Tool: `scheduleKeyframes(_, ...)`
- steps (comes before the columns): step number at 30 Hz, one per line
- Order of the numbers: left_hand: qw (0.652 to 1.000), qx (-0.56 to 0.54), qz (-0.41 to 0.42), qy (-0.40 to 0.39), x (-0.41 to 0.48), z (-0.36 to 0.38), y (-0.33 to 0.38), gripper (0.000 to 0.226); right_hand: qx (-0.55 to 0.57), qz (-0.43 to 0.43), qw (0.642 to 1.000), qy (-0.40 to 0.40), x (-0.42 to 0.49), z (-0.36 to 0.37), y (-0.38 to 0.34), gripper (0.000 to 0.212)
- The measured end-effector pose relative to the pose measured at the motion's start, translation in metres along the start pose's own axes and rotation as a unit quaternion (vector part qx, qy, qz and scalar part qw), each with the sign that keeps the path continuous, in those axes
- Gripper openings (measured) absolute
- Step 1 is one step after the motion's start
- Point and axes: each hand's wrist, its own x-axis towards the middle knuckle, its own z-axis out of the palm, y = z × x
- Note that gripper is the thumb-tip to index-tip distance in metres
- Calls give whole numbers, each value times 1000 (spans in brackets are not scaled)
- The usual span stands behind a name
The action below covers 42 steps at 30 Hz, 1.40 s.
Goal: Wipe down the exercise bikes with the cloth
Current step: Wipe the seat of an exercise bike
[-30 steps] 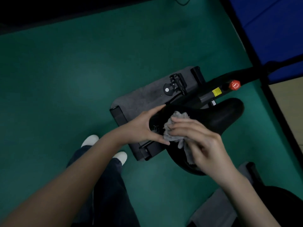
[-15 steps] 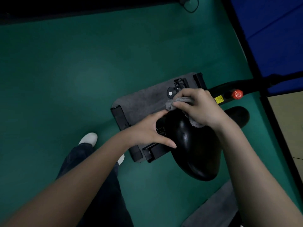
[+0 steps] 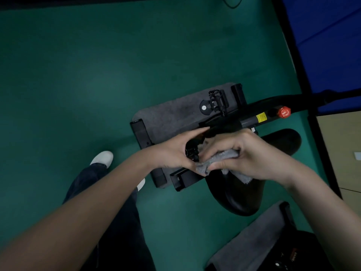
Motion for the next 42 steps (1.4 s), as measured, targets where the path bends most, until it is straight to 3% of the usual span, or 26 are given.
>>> scheduleKeyframes(7,999,-21,13,27,3,0,-5,91,-4,-89,989,120,-15,25,8,19)
scheduleKeyframes(12,1000,-8,10,25,3,-3,-2,90,12,-101,970,221,-47,56,15,22)
scheduleKeyframes(17,1000,15,9,21,2,-10,8,95,43,-85,914,395,-44,79,13,20)
scheduleKeyframes(22,999,27,35,21,1,-16,23,80,92,-18,876,473,-70,113,6,11)
scheduleKeyframes(24,998,45,41,21,1,-17,30,80,160,66,809,562,-87,119,6,16)
scheduleKeyframes(27,996,85,33,12,5,-18,35,84,204,176,613,743,-101,127,17,23)
scheduleKeyframes(30,994,103,39,1,13,-16,39,81,198,214,483,825,-84,144,24,23)
scheduleKeyframes(36,989,129,62,-45,24,-28,39,85,200,283,332,877,-32,165,9,13)
scheduleKeyframes(42,978,159,97,-93,36,-43,39,81,184,283,215,917,31,166,-26,24)
